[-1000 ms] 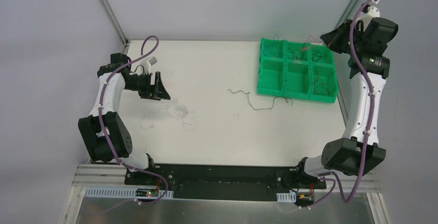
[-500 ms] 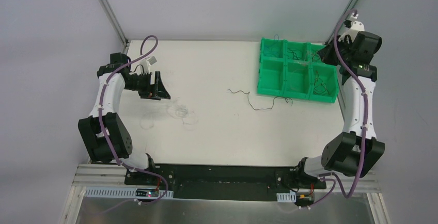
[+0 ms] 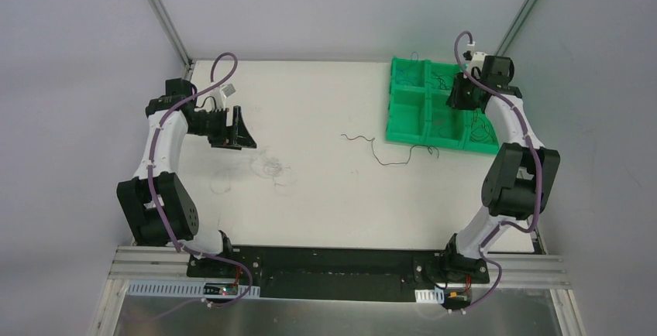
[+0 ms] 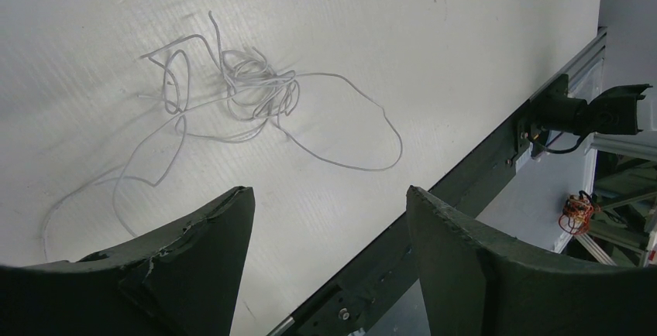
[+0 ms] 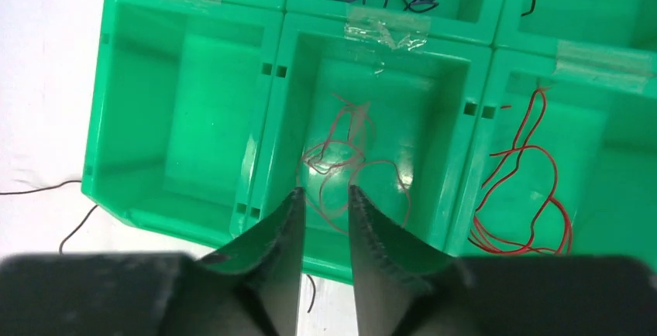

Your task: Untangle the cables

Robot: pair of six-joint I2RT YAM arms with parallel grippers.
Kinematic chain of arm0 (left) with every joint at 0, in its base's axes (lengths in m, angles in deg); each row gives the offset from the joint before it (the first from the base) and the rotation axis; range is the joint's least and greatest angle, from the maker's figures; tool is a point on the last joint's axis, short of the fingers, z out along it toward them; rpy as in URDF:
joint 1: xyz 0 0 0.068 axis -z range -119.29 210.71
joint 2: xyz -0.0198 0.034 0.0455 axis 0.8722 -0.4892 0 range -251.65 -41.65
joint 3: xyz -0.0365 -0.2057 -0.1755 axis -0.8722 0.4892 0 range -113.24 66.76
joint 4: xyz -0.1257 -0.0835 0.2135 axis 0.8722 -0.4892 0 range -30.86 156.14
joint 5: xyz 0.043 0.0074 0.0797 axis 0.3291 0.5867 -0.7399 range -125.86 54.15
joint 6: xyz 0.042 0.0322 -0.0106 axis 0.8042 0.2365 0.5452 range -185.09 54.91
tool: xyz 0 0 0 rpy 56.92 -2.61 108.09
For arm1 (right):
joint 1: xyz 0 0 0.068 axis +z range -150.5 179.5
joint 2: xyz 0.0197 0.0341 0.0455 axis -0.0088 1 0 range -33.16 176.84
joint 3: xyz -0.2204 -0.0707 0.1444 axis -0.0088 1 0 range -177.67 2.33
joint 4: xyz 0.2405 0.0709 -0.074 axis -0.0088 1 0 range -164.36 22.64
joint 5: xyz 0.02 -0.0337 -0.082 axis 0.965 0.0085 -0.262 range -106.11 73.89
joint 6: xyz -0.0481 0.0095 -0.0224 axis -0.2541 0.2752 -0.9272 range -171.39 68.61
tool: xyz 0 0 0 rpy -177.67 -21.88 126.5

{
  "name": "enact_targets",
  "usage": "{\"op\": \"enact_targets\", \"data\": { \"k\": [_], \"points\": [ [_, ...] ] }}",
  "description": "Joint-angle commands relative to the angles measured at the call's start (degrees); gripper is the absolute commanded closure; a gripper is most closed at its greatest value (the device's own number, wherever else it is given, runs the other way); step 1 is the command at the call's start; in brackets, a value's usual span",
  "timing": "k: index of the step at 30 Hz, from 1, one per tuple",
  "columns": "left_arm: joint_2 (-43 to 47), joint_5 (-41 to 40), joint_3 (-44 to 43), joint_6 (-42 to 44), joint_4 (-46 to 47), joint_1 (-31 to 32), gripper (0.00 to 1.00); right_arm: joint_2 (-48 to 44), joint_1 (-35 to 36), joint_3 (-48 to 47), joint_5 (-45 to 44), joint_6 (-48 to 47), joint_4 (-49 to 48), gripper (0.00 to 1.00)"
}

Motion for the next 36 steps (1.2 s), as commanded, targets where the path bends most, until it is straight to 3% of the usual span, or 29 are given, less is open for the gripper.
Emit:
{"op": "enact_targets", "data": {
  "k": [1,6,10,16,20,27,36],
  "points": [
    [3.03,-0.12,-0.57,-0.15,-0.13,0.57,0.26,-1.95,0.08,-7.53,1.28,-1.11,4.76,0.66],
    [3.24,-0.32,0.29,-0.65,-0.11,0.64,0.27,-8.44,2.64,-5.91,11.51,1.4,9.68,0.43],
    [3.27,-0.24,1.15,-1.54,0.46,0.81,0.27,-11.2,9.55,-1.16,15.61,1.92,12.67,0.42],
    [3.83,-0.23,1.34,-2.37,0.79,1.0,0.27,-8.67,22.78,5.46,11.51,3.04,10.35,0.42],
    [4.1,-0.25,1.3,-2.95,0.78,1.14,0.27,-4.84,30.25,7.56,6.71,3.63,4.96,0.42],
    [5.22,-0.55,1.67,-3.69,1.0,1.35,0.26,1.57,34.19,10.82,-0.22,1.55,-2.54,0.46],
    [6.65,-0.58,2.98,-3.88,1.69,1.46,0.26,7.68,35.53,7.28,-5.3,0.38,-4.81,0.68]
  ]
}}
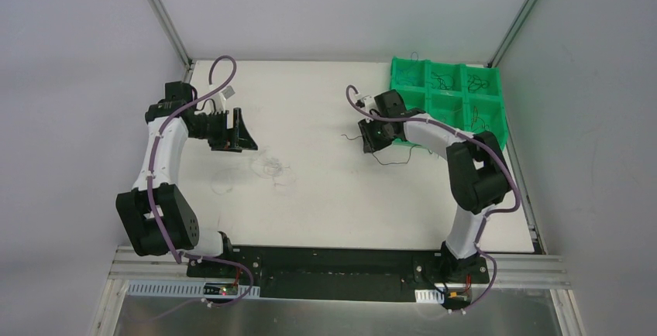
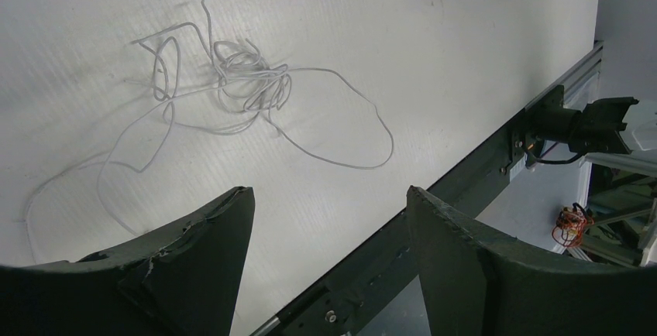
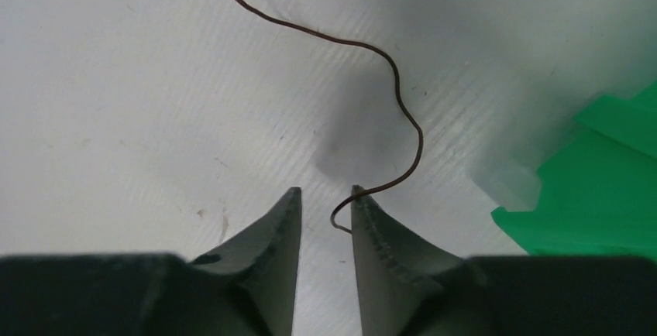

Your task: Untangle the cables

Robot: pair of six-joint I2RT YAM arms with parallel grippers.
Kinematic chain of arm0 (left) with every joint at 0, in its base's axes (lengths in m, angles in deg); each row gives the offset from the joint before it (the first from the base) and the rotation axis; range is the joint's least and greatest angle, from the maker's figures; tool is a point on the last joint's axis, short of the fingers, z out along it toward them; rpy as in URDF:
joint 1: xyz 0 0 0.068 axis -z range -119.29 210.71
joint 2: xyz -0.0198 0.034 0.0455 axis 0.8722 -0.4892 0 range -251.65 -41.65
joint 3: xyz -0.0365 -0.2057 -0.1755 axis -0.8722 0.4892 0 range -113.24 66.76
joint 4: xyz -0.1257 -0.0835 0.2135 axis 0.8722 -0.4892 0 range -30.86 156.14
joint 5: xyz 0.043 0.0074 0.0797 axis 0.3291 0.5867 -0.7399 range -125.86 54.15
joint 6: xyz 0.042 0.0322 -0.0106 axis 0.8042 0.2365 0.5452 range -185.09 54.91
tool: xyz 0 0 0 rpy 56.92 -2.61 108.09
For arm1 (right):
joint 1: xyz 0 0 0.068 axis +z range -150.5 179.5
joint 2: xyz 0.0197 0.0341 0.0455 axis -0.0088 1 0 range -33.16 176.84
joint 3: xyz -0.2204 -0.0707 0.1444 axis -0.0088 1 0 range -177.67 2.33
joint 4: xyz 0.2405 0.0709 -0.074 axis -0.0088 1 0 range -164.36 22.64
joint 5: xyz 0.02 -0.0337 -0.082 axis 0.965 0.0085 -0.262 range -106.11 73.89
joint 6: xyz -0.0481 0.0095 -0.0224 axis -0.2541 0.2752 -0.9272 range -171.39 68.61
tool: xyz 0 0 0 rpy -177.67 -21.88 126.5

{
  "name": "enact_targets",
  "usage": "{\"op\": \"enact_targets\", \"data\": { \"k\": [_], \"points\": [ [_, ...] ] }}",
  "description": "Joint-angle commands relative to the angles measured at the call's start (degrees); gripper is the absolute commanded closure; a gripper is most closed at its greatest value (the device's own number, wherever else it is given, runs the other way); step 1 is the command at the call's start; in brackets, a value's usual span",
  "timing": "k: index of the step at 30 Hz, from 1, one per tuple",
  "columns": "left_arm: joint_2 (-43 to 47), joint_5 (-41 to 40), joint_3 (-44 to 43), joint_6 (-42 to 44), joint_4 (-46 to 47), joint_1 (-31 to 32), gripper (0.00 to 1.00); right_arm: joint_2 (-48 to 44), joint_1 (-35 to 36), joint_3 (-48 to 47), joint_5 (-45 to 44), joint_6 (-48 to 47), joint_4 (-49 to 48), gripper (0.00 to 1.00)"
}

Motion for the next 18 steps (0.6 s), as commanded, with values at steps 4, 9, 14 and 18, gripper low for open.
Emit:
{"op": "enact_targets", "data": {
  "k": [4,9,14,18],
  "points": [
    [2.41,1.08,0.0,0.4,1.05,1.35,0.26,1.55,0.49,-4.67,-5.59,-1.02,-2.18,0.85],
    [0.75,1.32,-1.24,-0.12,2.22,2.12,0.26,3.0,0.49,-5.51,-7.82,-1.03,-1.75,0.85],
    [-0.11,1.6,-2.9,0.26,2.7,2.67,0.26,2.33,0.52,-6.72,-5.51,-1.6,-0.96,1.0],
    [1.06,6.12,-3.58,2.88,4.12,3.06,0.01,-5.6,0.0,-7.47,3.69,0.74,1.26,1.0]
  ]
}}
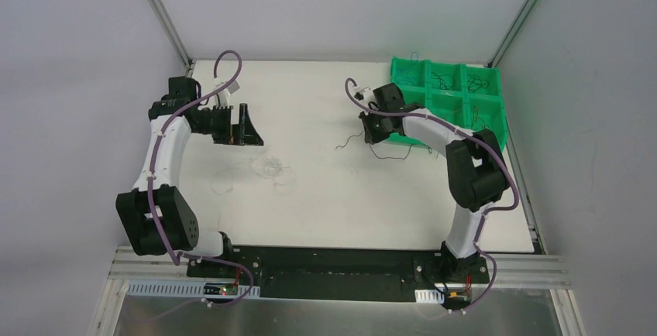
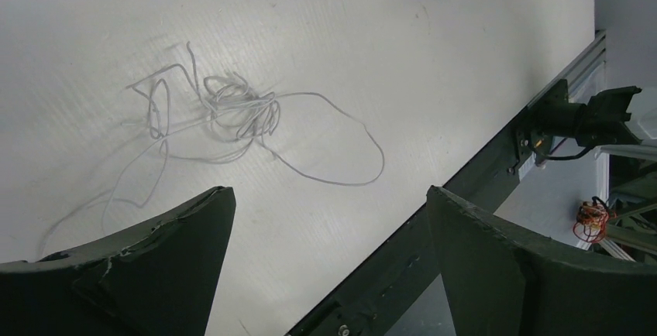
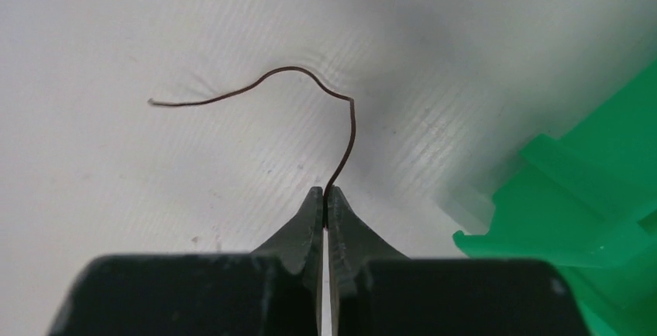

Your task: Untangle the cables

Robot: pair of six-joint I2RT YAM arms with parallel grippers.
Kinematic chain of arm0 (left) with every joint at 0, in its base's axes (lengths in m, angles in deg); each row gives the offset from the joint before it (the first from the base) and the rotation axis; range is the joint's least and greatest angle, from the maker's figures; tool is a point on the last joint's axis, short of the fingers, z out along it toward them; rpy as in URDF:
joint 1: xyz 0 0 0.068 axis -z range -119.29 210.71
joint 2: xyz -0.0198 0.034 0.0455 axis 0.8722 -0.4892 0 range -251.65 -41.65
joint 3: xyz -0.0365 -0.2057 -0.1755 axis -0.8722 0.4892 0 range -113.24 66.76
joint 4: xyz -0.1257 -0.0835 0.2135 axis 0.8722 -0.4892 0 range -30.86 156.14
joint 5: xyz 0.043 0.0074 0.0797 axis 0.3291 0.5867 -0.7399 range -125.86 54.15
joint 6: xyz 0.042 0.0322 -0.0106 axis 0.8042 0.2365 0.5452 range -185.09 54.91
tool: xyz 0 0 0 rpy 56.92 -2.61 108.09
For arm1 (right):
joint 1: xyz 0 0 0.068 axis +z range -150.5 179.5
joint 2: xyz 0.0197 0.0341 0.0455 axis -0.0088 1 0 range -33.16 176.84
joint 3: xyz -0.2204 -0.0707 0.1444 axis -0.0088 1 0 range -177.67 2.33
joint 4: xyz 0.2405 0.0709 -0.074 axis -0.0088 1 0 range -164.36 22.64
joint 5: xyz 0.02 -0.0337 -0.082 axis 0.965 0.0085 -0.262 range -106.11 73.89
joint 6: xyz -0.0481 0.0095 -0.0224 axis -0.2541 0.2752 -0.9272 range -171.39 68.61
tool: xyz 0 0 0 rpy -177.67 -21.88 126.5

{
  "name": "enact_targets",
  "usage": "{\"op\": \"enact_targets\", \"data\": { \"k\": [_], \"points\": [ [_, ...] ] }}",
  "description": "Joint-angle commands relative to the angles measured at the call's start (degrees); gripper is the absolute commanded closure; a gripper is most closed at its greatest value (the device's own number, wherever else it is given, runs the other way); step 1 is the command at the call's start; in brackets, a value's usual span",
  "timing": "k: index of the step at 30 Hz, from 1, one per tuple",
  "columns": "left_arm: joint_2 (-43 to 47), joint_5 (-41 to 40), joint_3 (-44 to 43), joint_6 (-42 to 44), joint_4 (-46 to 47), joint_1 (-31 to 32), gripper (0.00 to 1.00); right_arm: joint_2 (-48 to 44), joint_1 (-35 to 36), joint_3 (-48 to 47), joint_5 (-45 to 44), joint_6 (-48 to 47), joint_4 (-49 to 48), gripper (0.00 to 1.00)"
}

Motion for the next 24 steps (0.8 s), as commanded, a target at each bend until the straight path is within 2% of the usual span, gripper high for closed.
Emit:
{"op": "enact_targets", "data": {
  "k": [1,4,6,14,19,22,24],
  "points": [
    [2.14,7.49,-2.31,3.68,3.62,1.07,0.01,-10.56,-0.29,-3.36,11.34,2.18,2.87,1.0],
    [6.66,10.61,0.17,3.13,14.5,3.84,0.01,-17.54,0.16,-3.85,17.89,4.86,3.36,1.0],
    [9.33,10.29,1.43,2.53,22.54,8.23,0.01,-20.45,0.92,-5.03,20.22,6.42,4.53,1.0],
    [9.12,-1.06,1.75,1.0,49.7,29.26,0.01,-22.25,4.96,-13.42,22.82,12.84,9.56,1.0],
    [6.1,-8.81,2.15,8.33,53.33,37.74,0.01,-21.25,8.02,-18.25,22.3,13.41,13.07,1.0],
    [4.25,-7.77,3.34,7.89,53.52,39.03,0.01,-21.76,8.65,-19.38,22.48,15.6,11.71,1.0],
    [4.09,-6.75,5.0,7.4,54.48,39.57,0.08,-22.07,8.68,-20.31,22.44,18.1,10.37,1.0]
  ]
}}
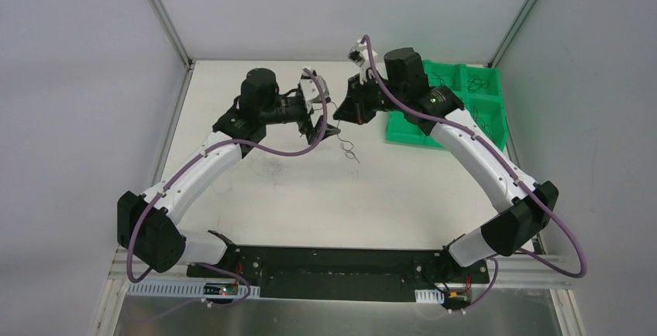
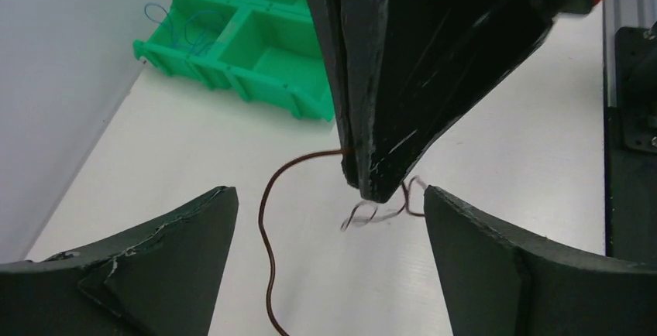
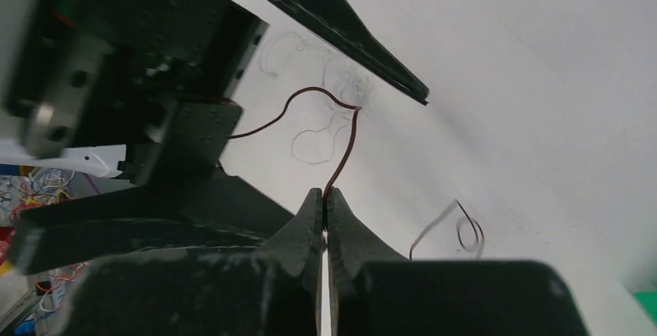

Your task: Untangle the cables

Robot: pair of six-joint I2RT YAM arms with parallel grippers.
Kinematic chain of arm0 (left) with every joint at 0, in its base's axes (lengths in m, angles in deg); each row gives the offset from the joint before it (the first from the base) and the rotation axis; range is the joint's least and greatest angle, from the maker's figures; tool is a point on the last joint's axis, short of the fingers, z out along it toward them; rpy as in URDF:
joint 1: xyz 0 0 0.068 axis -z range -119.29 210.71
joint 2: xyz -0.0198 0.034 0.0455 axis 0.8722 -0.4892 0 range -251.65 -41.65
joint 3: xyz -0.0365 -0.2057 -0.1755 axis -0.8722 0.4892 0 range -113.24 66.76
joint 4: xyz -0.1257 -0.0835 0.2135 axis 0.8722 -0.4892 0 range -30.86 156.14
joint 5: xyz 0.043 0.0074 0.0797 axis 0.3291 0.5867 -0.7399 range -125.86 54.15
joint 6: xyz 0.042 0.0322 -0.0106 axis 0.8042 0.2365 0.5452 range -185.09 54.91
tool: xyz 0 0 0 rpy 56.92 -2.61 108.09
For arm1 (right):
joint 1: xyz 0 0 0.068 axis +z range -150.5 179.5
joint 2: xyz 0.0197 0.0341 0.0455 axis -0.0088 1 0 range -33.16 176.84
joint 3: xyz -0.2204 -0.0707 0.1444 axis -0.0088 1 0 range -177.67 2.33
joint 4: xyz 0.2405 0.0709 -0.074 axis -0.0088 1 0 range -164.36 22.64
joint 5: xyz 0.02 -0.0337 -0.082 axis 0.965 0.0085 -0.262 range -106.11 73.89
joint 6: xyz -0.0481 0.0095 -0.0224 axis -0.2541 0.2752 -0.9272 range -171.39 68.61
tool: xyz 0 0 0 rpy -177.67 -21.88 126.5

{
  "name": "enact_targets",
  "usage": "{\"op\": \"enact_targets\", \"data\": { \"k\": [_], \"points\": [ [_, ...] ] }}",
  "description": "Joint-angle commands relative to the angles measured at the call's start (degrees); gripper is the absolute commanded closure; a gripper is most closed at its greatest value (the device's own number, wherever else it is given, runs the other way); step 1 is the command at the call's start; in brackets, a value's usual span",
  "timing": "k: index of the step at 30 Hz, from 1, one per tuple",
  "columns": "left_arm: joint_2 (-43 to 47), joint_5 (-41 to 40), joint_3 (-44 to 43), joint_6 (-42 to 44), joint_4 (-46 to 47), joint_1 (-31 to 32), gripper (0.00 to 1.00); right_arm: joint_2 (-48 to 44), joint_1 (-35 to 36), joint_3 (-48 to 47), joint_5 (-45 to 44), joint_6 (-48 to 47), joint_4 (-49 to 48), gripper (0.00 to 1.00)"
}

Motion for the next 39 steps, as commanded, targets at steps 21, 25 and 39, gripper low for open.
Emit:
{"op": "enact_targets", "data": {
  "k": [21,25,39],
  "points": [
    [0.77,-0.4,3.07,-13.68,14.32,4.21,1.0,-2.05,-5.67,-5.14,2.33,19.18,-5.09,1.0],
    [2.16,-1.98,2.74,-12.89,13.41,4.2,1.0,-3.22,-10.36,-4.29,0.05,17.04,-1.87,1.0],
    [-1.01,-1.88,-3.61,-13.49,4.74,4.26,0.21,-2.86,-20.37,-10.81,-3.32,10.63,0.64,1.0]
  ]
}}
